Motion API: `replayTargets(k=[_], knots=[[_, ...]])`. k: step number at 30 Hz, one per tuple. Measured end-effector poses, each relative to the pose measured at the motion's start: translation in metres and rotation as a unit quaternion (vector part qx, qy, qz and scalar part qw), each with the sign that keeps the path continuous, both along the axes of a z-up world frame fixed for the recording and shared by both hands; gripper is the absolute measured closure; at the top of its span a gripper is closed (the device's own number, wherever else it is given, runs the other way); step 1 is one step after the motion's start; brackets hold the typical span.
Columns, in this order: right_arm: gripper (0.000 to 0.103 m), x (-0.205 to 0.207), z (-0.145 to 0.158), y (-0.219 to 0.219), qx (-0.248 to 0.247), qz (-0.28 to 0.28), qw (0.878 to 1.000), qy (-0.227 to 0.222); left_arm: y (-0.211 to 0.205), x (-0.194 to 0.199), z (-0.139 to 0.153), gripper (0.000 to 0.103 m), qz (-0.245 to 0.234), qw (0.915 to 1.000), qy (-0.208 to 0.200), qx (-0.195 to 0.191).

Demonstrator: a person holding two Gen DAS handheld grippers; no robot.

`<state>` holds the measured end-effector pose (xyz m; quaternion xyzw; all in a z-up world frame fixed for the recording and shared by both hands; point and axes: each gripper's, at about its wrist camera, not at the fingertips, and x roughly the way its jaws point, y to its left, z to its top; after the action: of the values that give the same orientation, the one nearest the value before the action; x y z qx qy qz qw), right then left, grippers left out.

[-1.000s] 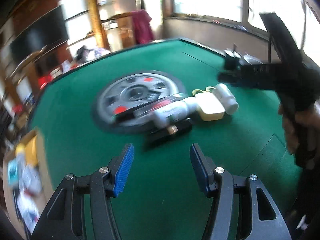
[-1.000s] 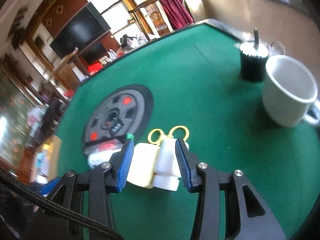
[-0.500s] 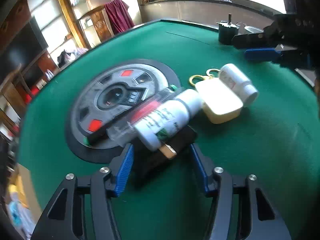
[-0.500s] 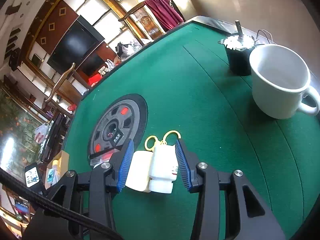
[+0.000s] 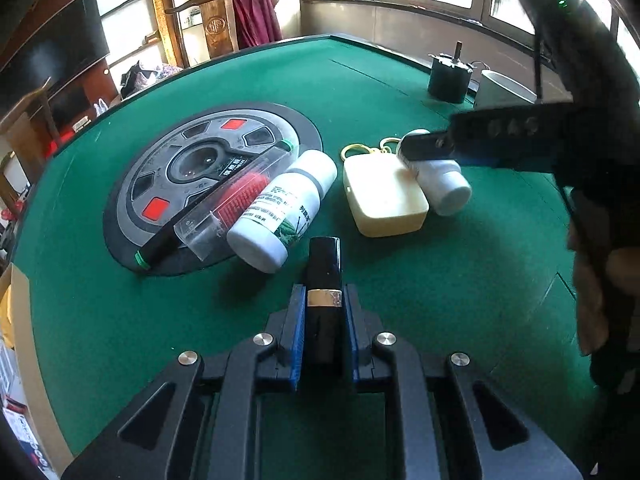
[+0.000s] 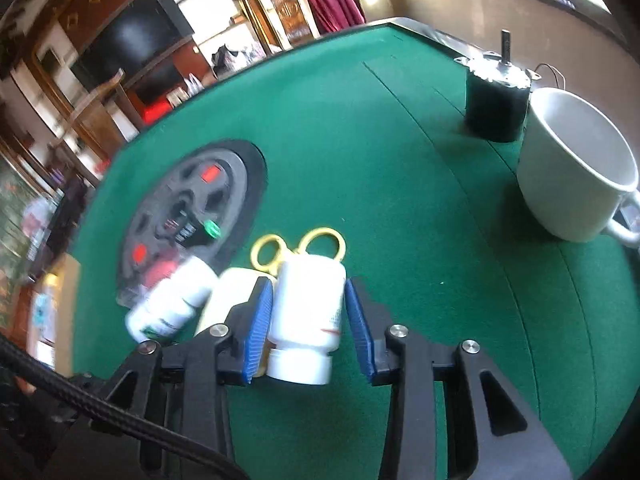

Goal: Organize objects
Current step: 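Grasp a white medicine bottle with the right tool while the left tool grasps a black marker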

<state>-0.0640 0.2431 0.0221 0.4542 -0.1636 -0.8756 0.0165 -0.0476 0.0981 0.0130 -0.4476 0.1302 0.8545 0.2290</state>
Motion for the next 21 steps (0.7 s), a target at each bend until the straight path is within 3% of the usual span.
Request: replayTargets(k=[8,13,21], knots=[[0.071,0.004,-0.002,-0.010,0.046,0.018,0.999,0.006,-0.001,-0.005,-0.004,0.089,0.007,0.9999,0.011,0.006],[0.070,0.020,0.024,-0.004,0.060,-0.004,0.996,0.068,-0.012,-0.005,-0.004,0.089,0.028,0.9992,0.007,0.027],[0.070,0.032,0.035,-0.013,-0.005,0.045,0.993,0.105,-0.036,0.010,0.016,0.089,0.069,0.9947,0.048,0.059]])
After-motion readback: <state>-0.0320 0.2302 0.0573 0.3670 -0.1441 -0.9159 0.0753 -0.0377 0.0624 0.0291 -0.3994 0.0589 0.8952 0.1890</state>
